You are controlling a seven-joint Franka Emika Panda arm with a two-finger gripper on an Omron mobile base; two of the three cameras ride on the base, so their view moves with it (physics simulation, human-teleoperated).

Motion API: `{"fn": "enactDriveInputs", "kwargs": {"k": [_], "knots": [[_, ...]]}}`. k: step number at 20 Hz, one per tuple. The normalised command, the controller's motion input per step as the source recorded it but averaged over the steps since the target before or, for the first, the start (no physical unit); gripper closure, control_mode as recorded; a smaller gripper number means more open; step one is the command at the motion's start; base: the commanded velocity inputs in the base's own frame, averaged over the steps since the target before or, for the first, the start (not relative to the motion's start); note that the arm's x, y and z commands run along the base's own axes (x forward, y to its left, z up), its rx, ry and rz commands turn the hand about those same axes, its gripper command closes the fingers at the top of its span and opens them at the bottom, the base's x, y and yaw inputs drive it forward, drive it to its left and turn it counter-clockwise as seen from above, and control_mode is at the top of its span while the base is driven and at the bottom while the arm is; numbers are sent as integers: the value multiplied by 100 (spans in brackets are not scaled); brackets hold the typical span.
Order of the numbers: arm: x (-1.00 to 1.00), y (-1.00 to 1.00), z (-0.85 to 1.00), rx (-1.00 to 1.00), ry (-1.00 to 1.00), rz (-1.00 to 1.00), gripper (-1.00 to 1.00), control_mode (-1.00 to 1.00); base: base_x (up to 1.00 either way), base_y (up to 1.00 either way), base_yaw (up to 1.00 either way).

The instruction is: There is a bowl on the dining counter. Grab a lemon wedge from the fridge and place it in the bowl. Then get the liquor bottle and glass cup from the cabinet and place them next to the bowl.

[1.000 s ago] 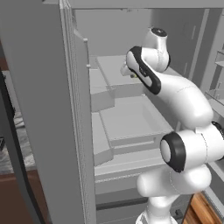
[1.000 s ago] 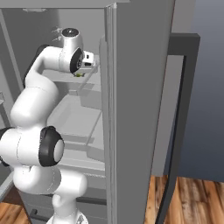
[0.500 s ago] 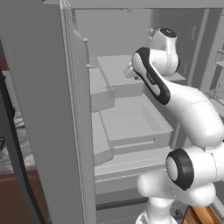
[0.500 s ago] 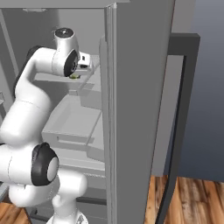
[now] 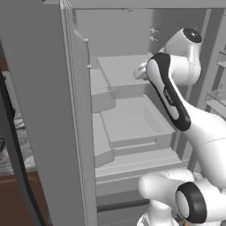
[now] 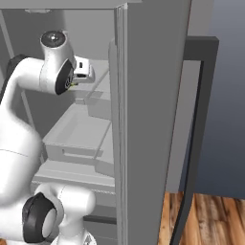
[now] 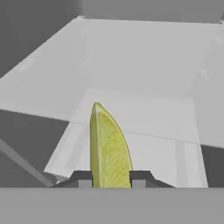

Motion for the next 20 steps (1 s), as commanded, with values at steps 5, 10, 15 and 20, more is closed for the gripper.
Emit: {"fn": "enactDriveInputs", "kwargs": {"k": [5, 10, 15, 20], "knots": [[-76, 0, 43, 4, -5, 0, 100, -100, 0, 0, 0], [-75, 5, 31, 4, -1, 0, 100, -100, 0, 0, 0], [-70, 7, 11, 1, -1, 0, 100, -100, 0, 0, 0], [-65, 0, 6, 0, -9, -1, 100, -100, 0, 0, 0]]}}
